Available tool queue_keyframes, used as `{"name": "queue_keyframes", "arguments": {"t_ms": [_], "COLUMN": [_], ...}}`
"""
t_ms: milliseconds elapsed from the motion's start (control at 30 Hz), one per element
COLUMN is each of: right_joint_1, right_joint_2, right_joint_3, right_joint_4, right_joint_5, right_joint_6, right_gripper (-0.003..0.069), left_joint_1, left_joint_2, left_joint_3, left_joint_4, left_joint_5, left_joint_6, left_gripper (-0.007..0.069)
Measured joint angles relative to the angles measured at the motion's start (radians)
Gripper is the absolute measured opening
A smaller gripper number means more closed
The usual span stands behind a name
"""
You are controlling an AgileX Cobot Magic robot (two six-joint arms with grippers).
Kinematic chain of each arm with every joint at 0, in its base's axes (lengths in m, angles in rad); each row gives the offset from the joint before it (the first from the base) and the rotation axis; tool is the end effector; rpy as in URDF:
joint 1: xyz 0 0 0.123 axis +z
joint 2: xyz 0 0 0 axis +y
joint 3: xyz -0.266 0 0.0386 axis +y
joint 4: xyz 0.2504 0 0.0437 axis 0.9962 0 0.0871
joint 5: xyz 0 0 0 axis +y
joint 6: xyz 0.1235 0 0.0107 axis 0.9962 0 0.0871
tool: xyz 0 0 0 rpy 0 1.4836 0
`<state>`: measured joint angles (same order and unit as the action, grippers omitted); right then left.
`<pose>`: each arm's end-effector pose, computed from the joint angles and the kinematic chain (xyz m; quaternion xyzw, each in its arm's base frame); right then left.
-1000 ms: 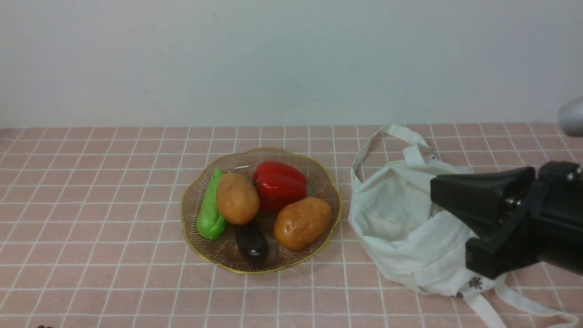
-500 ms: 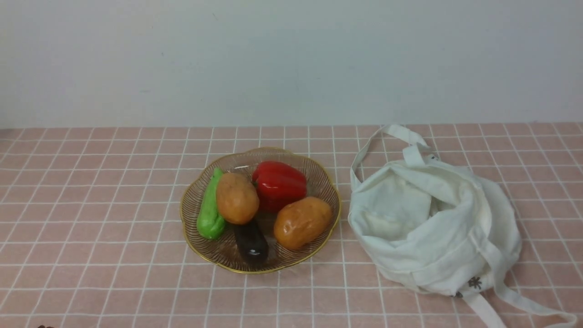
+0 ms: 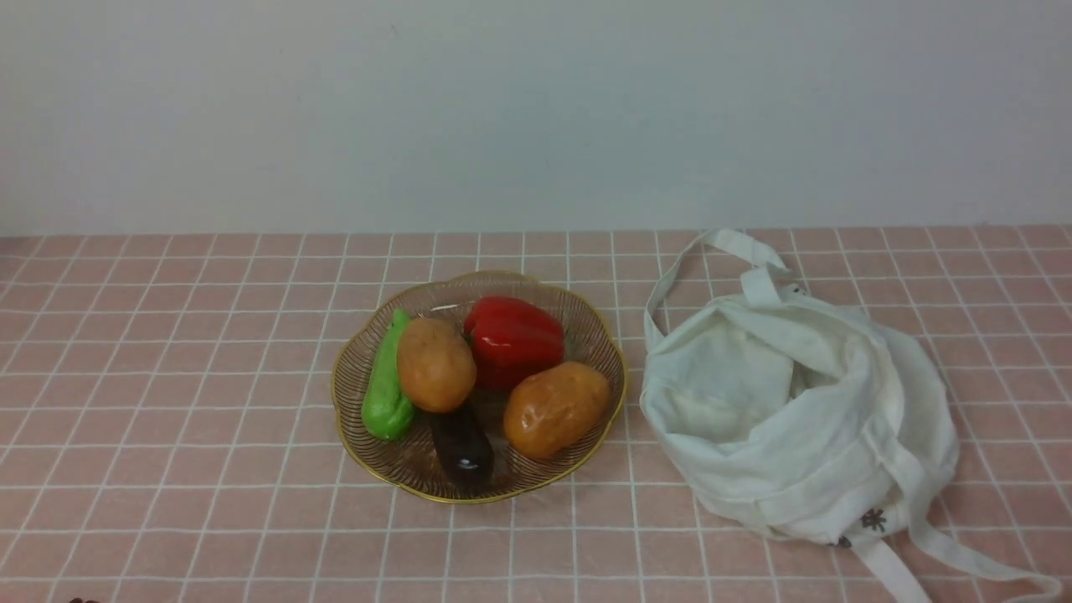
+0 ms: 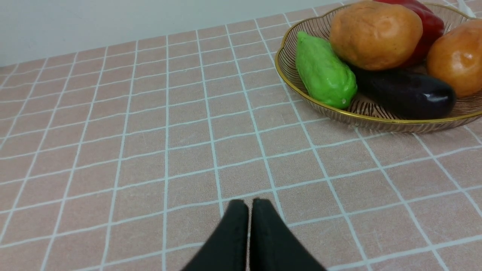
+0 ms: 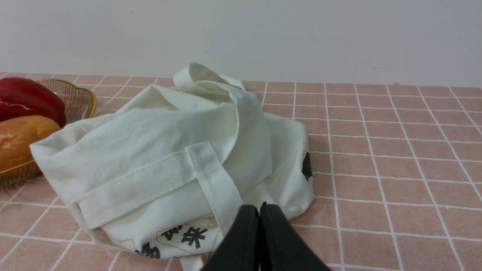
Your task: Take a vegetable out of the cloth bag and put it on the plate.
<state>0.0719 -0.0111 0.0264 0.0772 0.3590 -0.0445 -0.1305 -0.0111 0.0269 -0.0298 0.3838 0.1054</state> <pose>0.1030 0.0108 0.1634 -0.0258 0.8003 0.0407 0.5977 0.1015 -0.0147 0.1602 0.0873 0.8037 -0.0200 0.5882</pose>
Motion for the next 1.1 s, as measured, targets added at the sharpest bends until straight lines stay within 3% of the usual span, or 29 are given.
{"name": "queue_keyframes", "arguments": {"t_ms": [1100], "right_joint_1": [-0.025], "right_joint_2": [0.000], "right_joint_3": [-0.001], "right_joint_4": [0.000], "right_joint_5": [0.001], "right_joint_6": [-0.008], "right_gripper": [-0.0015], "left_joint_1": [0.000], "left_joint_2": [0.000], "left_joint_3": [0.000], "left_joint_4": [0.000], "left_joint_5": [0.000], "left_joint_6": [0.000], "left_gripper": [-0.0005]}}
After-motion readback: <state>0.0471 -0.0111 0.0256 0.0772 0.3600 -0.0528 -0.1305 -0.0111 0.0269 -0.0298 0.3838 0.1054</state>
